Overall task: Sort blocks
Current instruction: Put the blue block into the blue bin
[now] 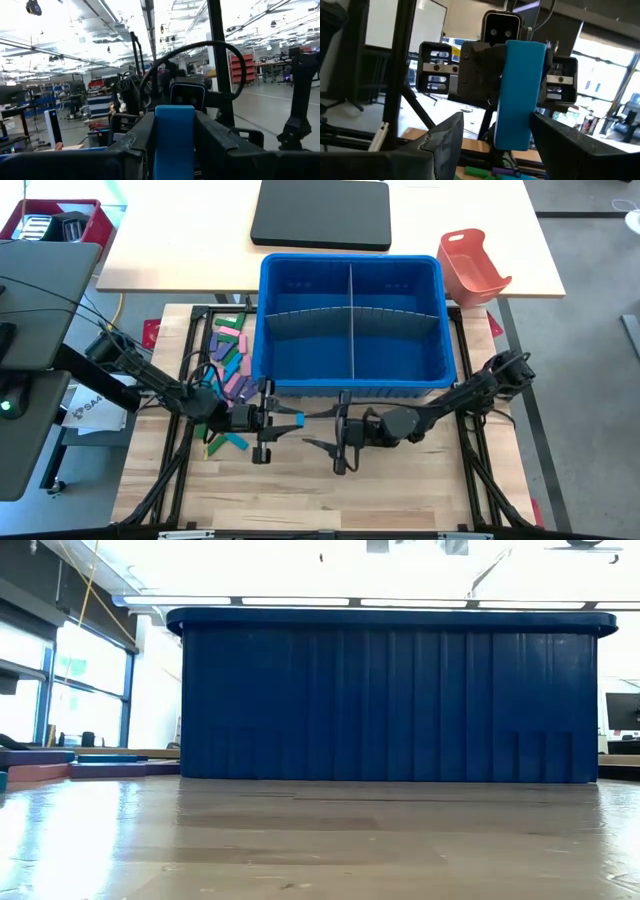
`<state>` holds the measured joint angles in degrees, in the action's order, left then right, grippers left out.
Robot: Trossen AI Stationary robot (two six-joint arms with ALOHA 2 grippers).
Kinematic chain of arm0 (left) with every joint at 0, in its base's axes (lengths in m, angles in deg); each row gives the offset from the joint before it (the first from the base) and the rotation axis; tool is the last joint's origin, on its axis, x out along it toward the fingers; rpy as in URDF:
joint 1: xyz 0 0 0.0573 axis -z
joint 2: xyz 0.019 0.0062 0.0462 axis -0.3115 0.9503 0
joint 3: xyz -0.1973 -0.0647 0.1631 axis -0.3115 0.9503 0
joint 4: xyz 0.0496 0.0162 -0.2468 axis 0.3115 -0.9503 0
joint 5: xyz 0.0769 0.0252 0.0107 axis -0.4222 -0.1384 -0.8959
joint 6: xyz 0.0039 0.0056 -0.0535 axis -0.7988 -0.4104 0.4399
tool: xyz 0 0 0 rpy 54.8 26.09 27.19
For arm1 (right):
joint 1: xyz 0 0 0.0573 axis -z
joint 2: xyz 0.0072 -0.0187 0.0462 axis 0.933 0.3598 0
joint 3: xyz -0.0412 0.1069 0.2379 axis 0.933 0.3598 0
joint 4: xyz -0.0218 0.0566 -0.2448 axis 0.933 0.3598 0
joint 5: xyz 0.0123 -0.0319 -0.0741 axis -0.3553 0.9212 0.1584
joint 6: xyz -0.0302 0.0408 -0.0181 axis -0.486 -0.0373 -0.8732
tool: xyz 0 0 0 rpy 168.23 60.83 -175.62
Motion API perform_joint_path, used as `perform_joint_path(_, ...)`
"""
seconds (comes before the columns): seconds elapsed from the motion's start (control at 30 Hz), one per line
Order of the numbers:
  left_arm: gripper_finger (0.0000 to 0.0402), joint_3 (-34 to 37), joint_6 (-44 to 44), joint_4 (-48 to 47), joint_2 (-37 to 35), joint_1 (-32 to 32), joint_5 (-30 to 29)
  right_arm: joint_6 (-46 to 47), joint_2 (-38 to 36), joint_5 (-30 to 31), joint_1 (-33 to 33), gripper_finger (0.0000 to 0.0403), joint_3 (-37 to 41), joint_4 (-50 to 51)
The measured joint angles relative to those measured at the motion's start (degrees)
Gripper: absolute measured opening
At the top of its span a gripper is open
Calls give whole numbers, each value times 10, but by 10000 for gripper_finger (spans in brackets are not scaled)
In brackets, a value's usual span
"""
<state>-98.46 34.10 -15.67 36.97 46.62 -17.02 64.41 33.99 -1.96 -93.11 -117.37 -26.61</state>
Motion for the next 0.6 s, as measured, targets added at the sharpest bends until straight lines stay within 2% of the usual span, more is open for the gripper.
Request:
perform_joint_path(0.13, 99, 0, 0, 0, 0, 0, -1, 19, 0, -1, 8, 225, -1, 0)
perform_joint_path(0.27, 111, 0, 1, -5, 2, 0, 5, 19, 0, 1, 16, 203, -2, 3)
perform_joint_path(0.47, 105, 0, 4, -6, 2, 0, 4, 18, 0, 2, 23, 189, -2, 4)
perform_joint_path(0.6, 106, 0, 6, -6, 2, 1, 7, 32, 0, -37, 31, 187, -2, 4)
